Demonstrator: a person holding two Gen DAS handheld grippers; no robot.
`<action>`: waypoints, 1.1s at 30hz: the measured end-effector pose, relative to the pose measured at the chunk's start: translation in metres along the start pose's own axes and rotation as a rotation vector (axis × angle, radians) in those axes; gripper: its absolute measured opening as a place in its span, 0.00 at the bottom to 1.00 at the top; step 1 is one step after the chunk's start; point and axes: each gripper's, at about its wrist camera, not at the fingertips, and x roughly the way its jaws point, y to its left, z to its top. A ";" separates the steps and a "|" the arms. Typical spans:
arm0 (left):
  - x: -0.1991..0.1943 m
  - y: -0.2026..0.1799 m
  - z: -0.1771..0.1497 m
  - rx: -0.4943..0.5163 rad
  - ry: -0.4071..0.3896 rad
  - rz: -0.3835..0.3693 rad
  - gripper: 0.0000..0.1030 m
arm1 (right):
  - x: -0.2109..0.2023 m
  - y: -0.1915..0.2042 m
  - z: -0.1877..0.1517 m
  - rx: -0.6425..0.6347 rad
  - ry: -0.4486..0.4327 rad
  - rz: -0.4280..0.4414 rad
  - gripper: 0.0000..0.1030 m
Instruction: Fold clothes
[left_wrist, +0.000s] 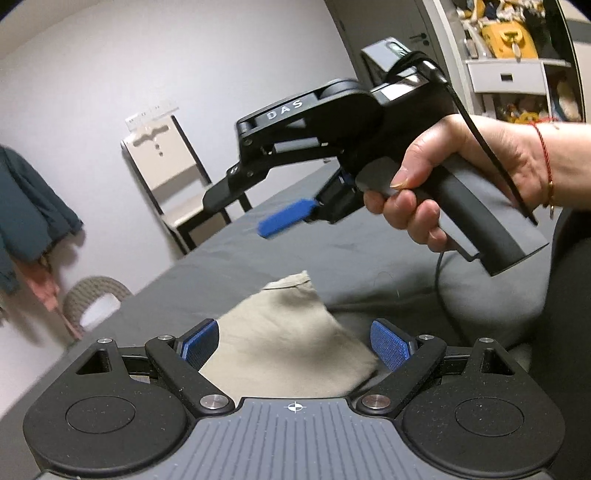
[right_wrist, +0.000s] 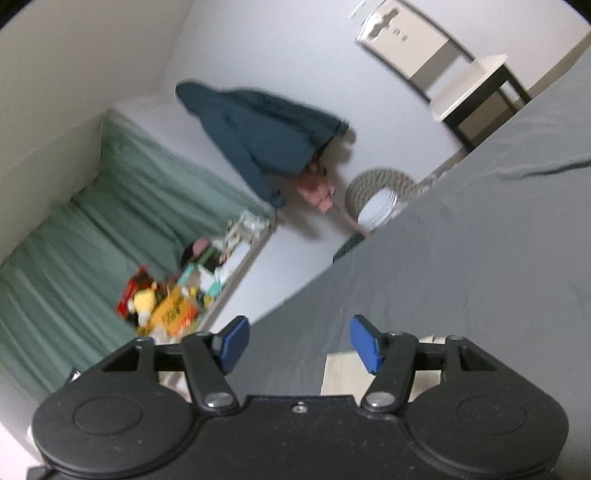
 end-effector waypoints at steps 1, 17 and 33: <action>0.000 -0.002 0.001 0.021 0.003 0.019 0.87 | 0.003 0.004 -0.003 -0.026 0.005 -0.027 0.94; 0.001 -0.040 0.027 0.271 0.000 0.228 0.87 | 0.037 0.018 -0.034 -0.050 0.125 -0.193 0.90; 0.000 -0.040 0.025 0.289 0.034 0.246 0.87 | 0.019 0.014 -0.015 -0.085 0.064 -0.168 0.45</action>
